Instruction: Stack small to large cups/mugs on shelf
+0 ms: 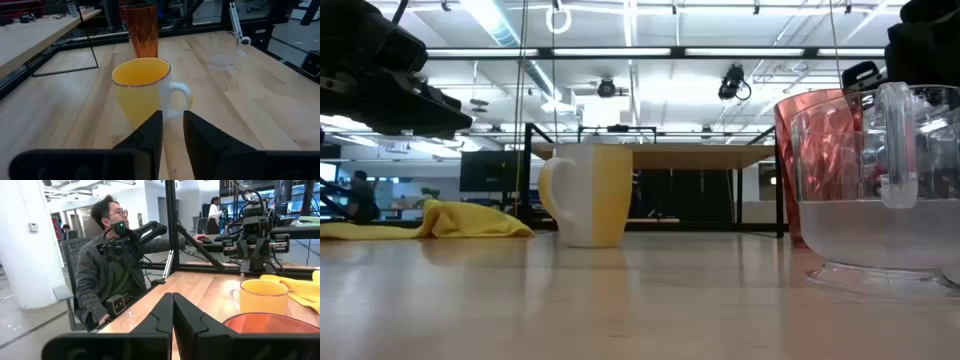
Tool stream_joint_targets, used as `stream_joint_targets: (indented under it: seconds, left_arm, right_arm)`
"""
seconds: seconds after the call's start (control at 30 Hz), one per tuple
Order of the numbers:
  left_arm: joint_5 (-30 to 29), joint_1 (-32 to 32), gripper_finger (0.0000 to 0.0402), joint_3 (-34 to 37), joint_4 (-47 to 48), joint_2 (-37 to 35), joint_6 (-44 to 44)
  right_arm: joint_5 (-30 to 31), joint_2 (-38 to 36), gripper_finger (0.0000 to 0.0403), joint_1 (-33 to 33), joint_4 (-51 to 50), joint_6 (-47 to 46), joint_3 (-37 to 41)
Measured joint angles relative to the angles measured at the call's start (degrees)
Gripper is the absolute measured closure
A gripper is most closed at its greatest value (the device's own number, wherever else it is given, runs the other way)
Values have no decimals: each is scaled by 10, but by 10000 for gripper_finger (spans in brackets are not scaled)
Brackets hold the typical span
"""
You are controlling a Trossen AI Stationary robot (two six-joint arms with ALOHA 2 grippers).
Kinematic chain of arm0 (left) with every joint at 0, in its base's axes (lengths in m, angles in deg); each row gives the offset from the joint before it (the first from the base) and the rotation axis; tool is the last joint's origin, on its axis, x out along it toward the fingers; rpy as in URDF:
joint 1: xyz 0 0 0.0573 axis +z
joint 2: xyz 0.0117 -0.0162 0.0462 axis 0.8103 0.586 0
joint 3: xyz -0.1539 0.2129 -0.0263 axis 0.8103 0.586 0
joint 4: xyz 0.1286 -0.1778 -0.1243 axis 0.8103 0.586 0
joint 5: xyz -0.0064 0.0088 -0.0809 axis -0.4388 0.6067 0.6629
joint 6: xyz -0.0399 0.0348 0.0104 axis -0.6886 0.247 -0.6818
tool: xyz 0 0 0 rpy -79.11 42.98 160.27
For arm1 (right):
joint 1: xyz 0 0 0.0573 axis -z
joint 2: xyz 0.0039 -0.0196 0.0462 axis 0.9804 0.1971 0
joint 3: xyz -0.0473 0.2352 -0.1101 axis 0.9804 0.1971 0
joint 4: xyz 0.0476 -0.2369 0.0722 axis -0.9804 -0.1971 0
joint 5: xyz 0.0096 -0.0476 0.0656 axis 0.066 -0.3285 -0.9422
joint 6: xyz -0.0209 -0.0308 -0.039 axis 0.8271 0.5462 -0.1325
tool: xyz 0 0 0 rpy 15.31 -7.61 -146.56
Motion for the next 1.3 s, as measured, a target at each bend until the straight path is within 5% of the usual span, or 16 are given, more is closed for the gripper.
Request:
stream_joint_targets:
  seconds: [1.3]
  left_arm:
    - [0,0,315,0,0,0,0]
  right_arm:
    - [0,0,391,0,0,0,0]
